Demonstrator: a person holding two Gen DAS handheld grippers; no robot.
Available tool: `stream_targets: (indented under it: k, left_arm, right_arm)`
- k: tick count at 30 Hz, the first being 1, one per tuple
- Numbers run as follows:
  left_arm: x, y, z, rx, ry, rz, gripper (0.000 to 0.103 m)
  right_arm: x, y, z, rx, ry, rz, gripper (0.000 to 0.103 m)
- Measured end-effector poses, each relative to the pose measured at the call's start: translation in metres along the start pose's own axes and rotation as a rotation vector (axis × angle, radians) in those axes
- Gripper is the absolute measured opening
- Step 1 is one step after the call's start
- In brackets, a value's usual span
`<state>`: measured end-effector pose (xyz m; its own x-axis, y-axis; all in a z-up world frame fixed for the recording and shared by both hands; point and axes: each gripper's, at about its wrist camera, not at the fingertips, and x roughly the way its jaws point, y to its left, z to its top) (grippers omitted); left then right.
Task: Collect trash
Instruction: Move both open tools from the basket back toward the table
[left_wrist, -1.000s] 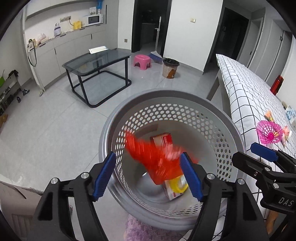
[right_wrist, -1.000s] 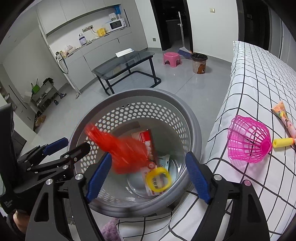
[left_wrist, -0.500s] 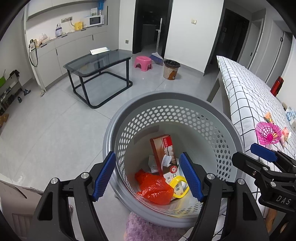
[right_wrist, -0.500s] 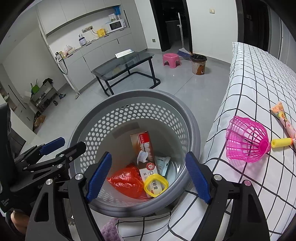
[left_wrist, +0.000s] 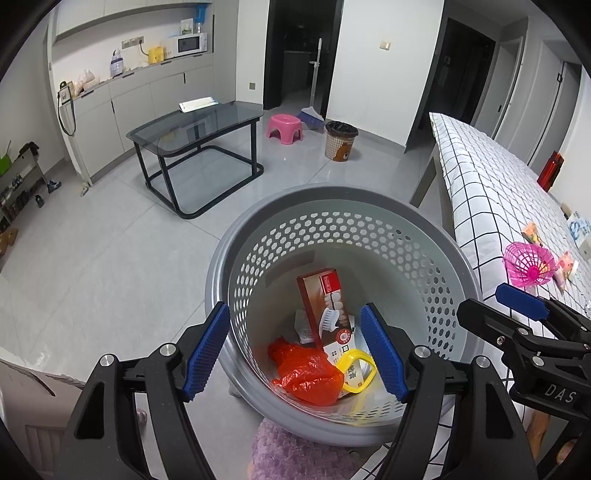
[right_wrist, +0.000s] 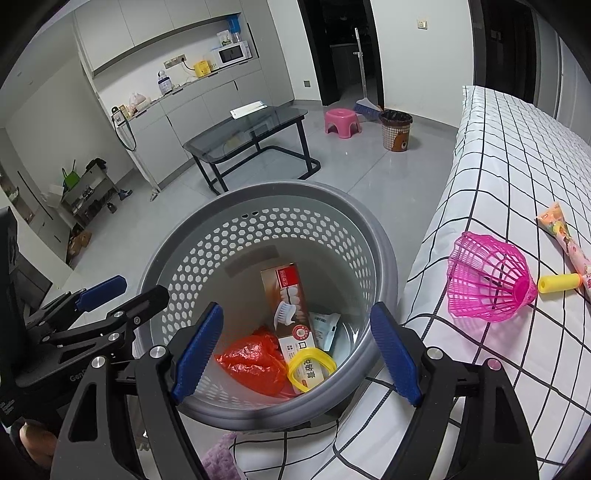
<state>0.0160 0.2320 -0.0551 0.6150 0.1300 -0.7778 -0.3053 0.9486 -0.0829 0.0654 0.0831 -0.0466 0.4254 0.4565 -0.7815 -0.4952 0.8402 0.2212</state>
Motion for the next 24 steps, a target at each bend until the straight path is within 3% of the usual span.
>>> stream_targets:
  k: [24]
  left_arm:
    - [-0.022,-0.015,0.0,0.025,-0.049,-0.007,0.077]
  right_arm:
    - [-0.037,-0.004,-0.016,0.005,-0.063,-0.007,0.078]
